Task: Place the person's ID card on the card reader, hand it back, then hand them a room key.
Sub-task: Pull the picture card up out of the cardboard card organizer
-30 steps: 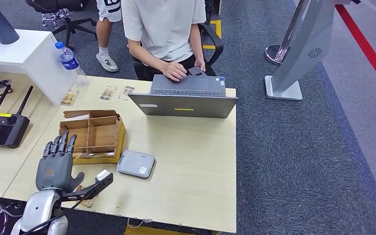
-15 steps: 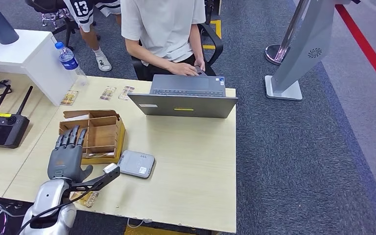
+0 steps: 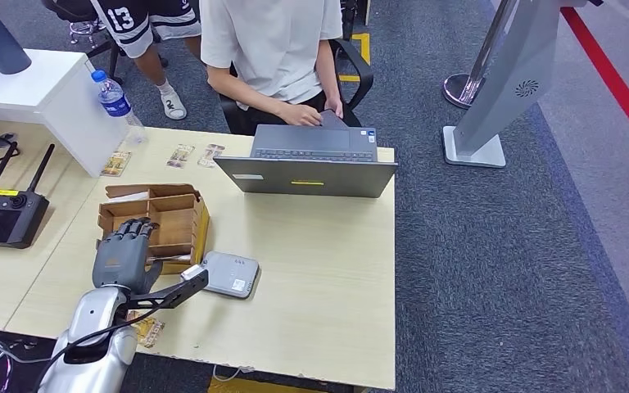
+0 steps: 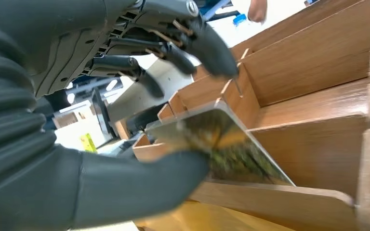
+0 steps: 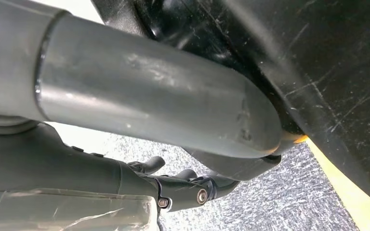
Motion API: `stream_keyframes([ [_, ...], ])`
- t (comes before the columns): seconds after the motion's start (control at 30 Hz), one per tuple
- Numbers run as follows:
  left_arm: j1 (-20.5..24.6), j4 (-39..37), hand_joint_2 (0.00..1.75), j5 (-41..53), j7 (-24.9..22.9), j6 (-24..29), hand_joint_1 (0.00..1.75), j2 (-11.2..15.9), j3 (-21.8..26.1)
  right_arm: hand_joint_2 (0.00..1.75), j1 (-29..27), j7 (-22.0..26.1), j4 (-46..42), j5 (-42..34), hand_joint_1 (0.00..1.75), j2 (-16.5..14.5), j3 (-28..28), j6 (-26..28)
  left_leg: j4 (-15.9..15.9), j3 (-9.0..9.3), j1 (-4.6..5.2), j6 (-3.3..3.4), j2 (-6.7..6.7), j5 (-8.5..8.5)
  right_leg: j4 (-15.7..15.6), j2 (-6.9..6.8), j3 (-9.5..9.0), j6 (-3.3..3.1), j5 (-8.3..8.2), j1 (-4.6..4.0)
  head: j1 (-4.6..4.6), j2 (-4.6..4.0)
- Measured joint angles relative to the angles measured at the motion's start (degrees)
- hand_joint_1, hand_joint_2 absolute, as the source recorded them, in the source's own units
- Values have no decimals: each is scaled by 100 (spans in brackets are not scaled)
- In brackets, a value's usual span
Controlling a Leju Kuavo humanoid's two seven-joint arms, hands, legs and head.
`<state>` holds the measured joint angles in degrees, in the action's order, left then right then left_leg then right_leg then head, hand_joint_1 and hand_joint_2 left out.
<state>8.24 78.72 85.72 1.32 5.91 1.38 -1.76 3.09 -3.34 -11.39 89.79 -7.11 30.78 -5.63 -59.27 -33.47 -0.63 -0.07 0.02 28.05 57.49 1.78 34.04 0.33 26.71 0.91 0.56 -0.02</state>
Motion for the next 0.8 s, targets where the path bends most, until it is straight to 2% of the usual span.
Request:
stream_keyframes([
  [0.43,13,-86,175,-241,97,55,175,14,-1,0,-1,9,0,0,0,4,-4,4,0,0,0,0,-1,0,0,-1,-1,0,0,0,-1,0],
  [0.67,-17,-102,175,-275,222,287,175,22,-1,0,-2,9,0,0,0,8,-9,15,0,0,0,0,-1,0,0,-1,-2,0,0,0,-1,0],
  [0.8,-129,170,175,-371,241,85,175,12,-55,0,-3,-11,0,-3,0,8,-9,17,0,0,0,0,0,0,0,1,0,0,0,0,1,0],
])
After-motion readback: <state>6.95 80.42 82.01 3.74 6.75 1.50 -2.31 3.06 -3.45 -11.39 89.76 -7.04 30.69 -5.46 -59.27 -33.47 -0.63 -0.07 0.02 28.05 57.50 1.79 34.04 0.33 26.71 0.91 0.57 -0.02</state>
